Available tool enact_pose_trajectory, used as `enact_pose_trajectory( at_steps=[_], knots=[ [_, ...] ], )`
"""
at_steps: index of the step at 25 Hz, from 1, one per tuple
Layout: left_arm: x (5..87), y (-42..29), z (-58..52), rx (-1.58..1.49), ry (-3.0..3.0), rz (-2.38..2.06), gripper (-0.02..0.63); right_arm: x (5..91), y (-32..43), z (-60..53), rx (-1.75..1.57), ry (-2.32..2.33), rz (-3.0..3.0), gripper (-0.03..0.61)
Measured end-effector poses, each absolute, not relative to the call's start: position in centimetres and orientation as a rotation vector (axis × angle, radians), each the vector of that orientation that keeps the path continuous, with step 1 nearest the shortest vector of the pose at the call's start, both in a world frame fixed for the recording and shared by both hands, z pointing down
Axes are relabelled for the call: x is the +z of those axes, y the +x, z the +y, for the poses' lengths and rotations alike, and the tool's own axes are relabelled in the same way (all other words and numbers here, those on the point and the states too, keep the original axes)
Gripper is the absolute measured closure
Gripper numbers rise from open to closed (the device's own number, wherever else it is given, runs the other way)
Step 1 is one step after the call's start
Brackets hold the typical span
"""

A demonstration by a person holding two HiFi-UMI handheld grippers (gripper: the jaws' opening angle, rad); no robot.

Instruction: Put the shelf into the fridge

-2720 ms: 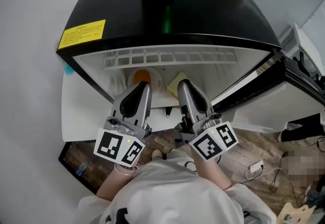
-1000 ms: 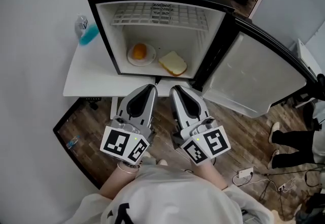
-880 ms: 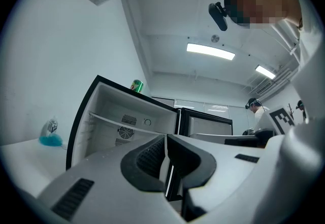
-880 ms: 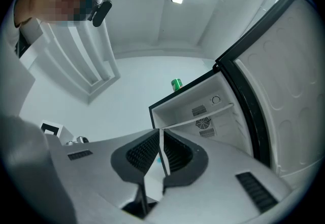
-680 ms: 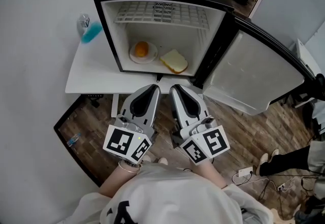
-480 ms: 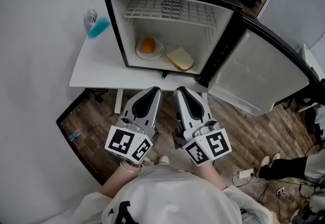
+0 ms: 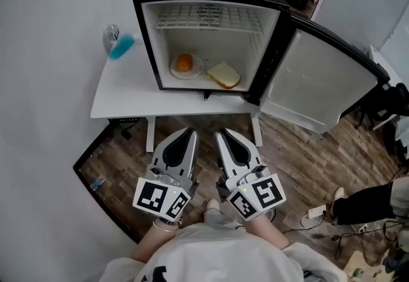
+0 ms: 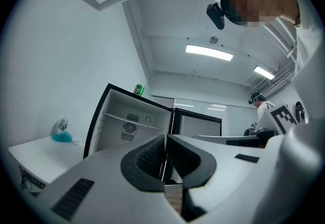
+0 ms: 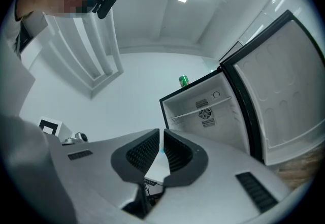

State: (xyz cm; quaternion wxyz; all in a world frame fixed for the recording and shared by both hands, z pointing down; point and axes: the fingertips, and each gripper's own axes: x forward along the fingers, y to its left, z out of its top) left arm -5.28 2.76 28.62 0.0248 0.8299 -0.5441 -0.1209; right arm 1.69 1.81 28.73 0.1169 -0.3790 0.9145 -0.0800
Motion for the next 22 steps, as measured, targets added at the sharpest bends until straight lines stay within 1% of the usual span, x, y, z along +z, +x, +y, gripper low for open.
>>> enact_pose_trajectory(
  at_steps=[8,11,16,22],
  knots=[
    [27.7,-6.8,10.0,-0.405,2.575,-1.706,0.594,27.8,1.4,9.1,-0.175,-1.139,2.647,0.531],
    [27.9,-6.0,12.9,-0.4,2.601,-1.669,0.594,27.8,1.7,11.8,-0.177,-1.167,2.632,0.531],
    [28.8,-4.2,16.2,-0.308,2.668,-1.664,0.594,28.7,2.0,15.4,-0.145,-1.218,2.641,0.531],
    [26.4,-4.0,18.6,-0.356,2.673,-1.728,0.594,26.5,2.6,17.6,-0.082,-1.15,2.64,0.531]
  ],
)
